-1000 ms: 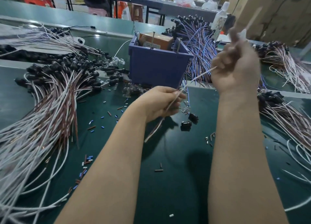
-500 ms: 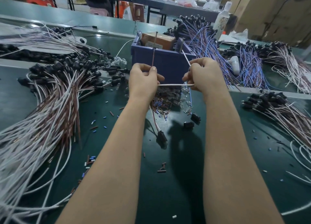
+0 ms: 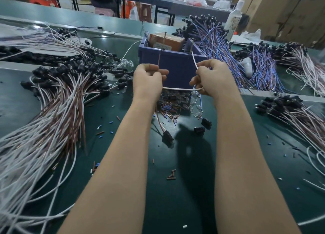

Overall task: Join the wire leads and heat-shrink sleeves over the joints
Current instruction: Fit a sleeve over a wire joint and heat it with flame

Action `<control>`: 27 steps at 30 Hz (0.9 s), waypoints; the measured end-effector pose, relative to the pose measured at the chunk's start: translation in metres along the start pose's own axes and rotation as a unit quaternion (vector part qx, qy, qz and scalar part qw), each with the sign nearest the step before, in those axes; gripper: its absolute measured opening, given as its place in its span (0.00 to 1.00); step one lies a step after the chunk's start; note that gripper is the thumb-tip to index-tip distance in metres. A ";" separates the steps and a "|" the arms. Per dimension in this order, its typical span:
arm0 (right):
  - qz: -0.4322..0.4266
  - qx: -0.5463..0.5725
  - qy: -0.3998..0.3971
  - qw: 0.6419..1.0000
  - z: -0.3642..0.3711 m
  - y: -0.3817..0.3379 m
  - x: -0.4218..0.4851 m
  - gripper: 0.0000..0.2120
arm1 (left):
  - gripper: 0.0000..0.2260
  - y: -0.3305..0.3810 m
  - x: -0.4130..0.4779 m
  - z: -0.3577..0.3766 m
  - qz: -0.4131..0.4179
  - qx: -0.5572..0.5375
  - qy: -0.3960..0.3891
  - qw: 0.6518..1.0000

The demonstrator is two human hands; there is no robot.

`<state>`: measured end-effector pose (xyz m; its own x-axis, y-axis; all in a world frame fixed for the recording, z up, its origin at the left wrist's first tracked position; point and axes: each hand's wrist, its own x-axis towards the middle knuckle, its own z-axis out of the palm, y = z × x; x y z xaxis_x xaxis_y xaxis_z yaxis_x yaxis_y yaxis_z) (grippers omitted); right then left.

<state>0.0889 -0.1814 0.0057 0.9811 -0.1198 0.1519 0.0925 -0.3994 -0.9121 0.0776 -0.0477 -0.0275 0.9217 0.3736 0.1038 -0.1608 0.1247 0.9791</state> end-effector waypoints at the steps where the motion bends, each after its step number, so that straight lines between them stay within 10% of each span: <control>1: 0.001 -0.002 0.000 1.000 0.000 0.000 0.000 0.08 | 0.11 -0.001 0.001 0.000 0.012 0.016 0.000 1.000; 27: -0.004 -0.016 -0.005 1.000 0.001 0.000 0.002 0.10 | 0.12 -0.003 0.002 0.001 0.056 0.021 -0.037 0.998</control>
<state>0.0913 -0.1801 0.0059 0.9820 -0.1081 0.1551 0.0946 -0.4293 -0.8982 0.0806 -0.0483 -0.0301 0.9224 0.3141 0.2246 -0.2512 0.0464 0.9668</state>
